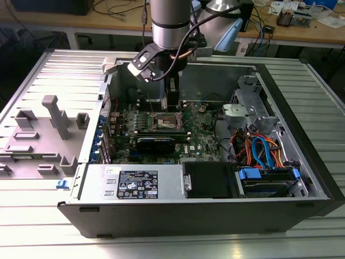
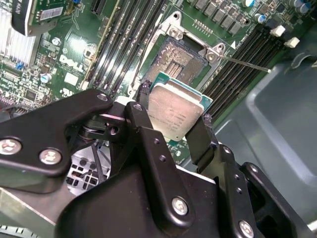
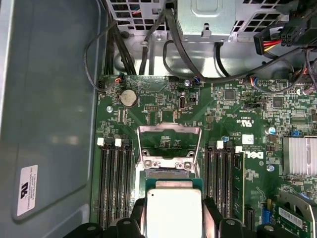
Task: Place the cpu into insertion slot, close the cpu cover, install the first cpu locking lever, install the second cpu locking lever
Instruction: 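Place the cpu into insertion slot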
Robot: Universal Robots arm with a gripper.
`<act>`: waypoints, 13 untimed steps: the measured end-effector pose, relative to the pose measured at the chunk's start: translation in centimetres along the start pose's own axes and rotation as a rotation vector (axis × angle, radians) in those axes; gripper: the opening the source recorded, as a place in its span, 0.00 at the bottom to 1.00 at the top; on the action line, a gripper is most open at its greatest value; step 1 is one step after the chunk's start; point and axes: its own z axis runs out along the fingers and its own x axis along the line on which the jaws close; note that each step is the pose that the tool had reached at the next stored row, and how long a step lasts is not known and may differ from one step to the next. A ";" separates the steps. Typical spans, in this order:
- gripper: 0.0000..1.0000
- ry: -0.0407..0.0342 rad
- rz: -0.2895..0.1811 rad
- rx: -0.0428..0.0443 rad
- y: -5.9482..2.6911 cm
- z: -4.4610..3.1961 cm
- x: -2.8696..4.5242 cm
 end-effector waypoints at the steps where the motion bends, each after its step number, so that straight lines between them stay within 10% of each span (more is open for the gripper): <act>1: 0.55 0.0000 0.000 0.0000 -0.02 0.11 0.00; 11: 0.55 0.0000 0.000 0.0000 -0.09 0.68 -0.01; 13: 0.55 -0.0110 0.002 0.0003 -0.71 2.80 0.82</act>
